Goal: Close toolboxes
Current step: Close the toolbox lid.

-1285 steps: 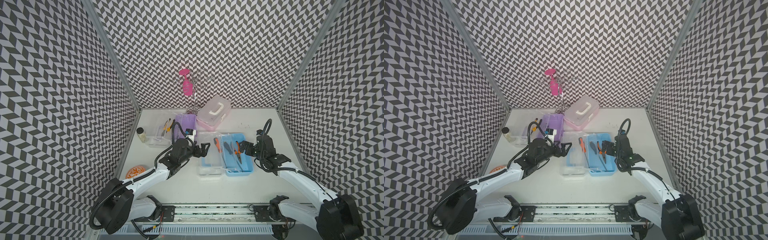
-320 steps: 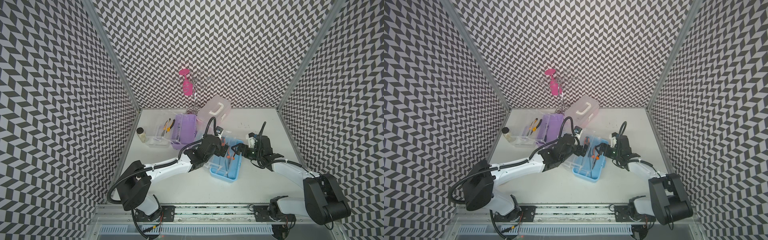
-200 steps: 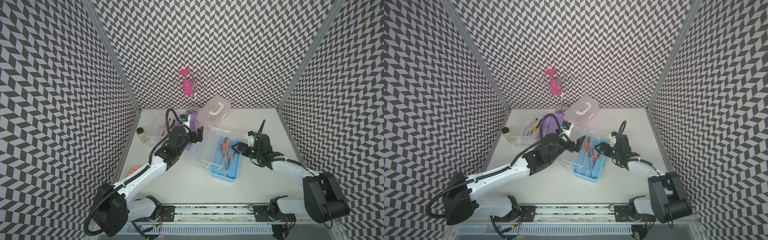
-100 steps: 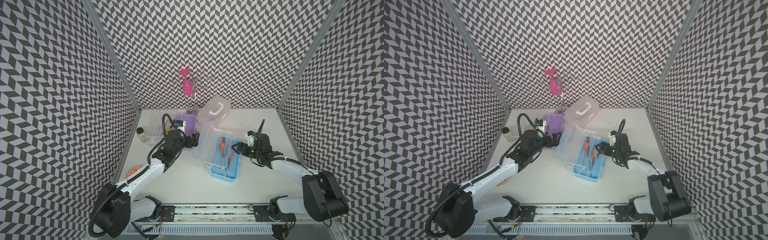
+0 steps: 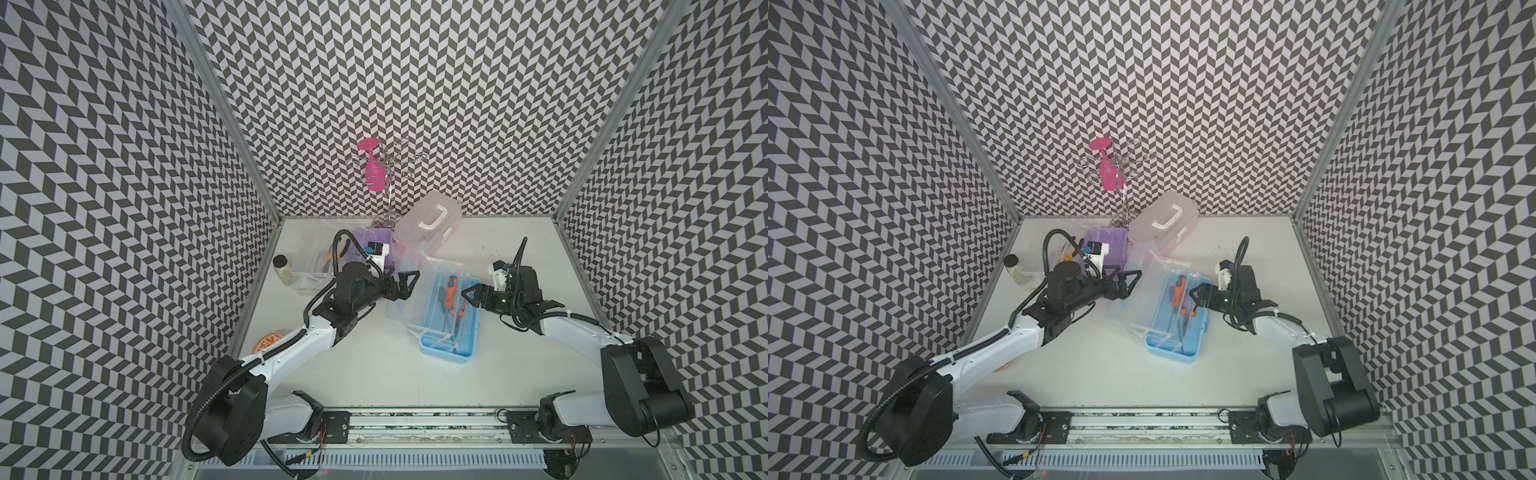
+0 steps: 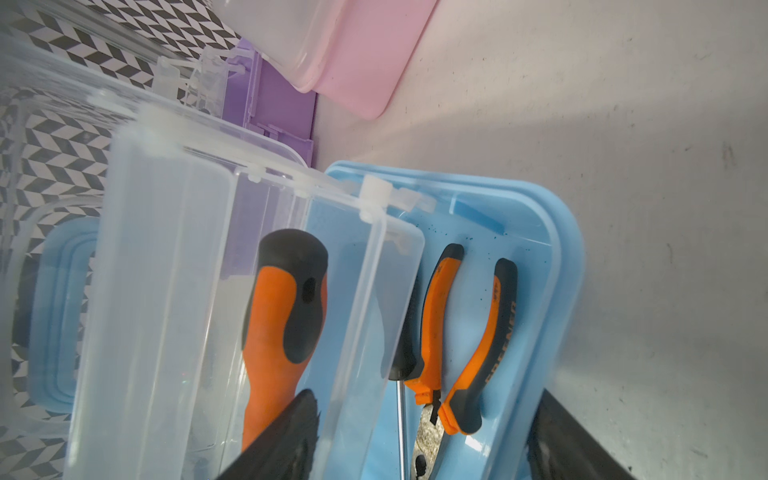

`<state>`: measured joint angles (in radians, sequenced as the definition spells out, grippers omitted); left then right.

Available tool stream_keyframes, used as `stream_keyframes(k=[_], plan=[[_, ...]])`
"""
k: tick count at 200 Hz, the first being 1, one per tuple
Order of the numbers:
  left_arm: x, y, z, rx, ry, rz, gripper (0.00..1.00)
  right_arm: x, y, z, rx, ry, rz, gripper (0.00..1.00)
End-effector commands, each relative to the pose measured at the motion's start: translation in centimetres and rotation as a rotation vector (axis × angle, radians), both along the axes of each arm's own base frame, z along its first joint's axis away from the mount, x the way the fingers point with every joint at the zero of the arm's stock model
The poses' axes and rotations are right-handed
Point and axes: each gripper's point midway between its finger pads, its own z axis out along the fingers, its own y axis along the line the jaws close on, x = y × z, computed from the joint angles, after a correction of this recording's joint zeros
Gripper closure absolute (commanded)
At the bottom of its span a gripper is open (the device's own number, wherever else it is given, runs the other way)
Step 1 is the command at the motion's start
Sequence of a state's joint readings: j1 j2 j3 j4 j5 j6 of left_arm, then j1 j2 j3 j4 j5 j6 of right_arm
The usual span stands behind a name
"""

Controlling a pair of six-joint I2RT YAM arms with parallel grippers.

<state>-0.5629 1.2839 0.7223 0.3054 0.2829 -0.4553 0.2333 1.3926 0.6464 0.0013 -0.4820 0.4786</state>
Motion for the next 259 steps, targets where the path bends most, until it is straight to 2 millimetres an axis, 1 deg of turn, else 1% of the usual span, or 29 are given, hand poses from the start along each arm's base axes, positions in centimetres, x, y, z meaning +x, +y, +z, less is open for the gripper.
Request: stream_keyframes(k=[1, 34, 53, 84, 118, 158, 189, 224, 248, 259], plan=[[-0.5, -2.4, 2.3, -0.047, -0.046, -0.068, 0.01, 1.0, 1.2, 1.9, 0.03, -0.076, 0.049, 0.25], [-1.5, -4.6, 2.9, -0.069, -0.052, -0.131, 0.01, 1.3, 1.4, 2.2, 0.033, -0.088, 0.056, 0.25], [-1.9, -5.8, 2.9, -0.07, -0.05, -0.162, 0.01, 1.7, 1.6, 2.3, 0.037, -0.091, 0.063, 0.25], [-2.0, -6.8, 2.5, -0.064, -0.041, -0.177, 0.01, 2.3, 1.9, 2.6, 0.052, -0.098, 0.063, 0.26], [-2.0, -7.0, 2.0, -0.059, -0.034, -0.178, 0.01, 3.0, 2.6, 2.9, 0.066, -0.104, 0.069, 0.27], [-1.9, -6.8, 2.4, -0.059, -0.048, -0.167, 0.01, 3.7, 4.1, 2.9, 0.071, -0.109, 0.079, 0.27], [-1.6, -6.5, 1.9, -0.039, -0.038, -0.143, 0.01, 4.5, 5.0, 2.8, 0.075, -0.11, 0.076, 0.27], [-1.3, -6.7, 1.3, -0.034, -0.022, -0.138, 0.01, 5.5, 5.2, 3.2, 0.056, -0.12, 0.068, 0.27], [-0.9, -6.5, 0.9, -0.02, -0.018, -0.114, 0.01, 5.7, 5.3, 3.3, 0.049, -0.121, 0.069, 0.26], [-0.4, -6.3, 0.4, 0.005, -0.011, -0.09, 0.01, 5.7, 5.2, 3.2, 0.044, -0.119, 0.069, 0.26]])
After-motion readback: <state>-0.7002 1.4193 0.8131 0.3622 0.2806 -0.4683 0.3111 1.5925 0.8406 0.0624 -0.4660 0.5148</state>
